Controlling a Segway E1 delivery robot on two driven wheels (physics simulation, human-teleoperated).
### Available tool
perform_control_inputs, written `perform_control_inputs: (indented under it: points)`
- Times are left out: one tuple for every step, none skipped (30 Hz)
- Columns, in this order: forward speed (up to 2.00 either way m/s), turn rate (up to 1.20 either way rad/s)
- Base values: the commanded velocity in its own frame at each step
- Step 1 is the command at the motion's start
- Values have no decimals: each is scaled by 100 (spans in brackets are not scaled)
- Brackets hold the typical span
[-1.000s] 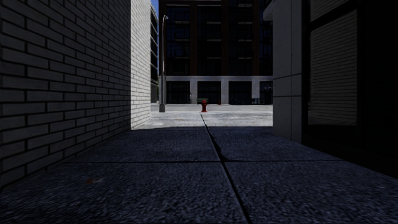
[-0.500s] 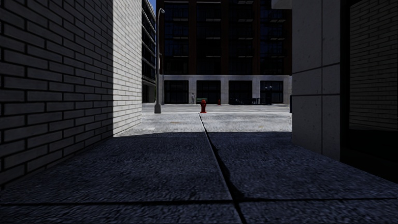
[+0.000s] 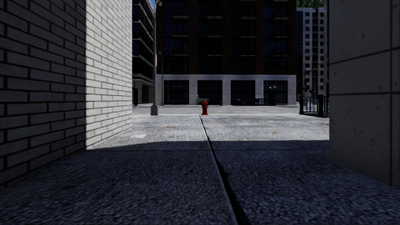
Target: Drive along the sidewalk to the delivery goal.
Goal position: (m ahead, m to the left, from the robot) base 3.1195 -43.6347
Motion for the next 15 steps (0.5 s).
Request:
perform_control_inputs:
  points:
    - [200, 0]
    - [200, 0]
    - [200, 0]
    - [200, 0]
    - [200, 0]
    - [200, 0]
    - [200, 0]
    - [200, 0]
    - [200, 0]
    - [200, 0]
    - [200, 0]
    - [200, 0]
    - [200, 0]
    - [200, 0]
    - [200, 0]
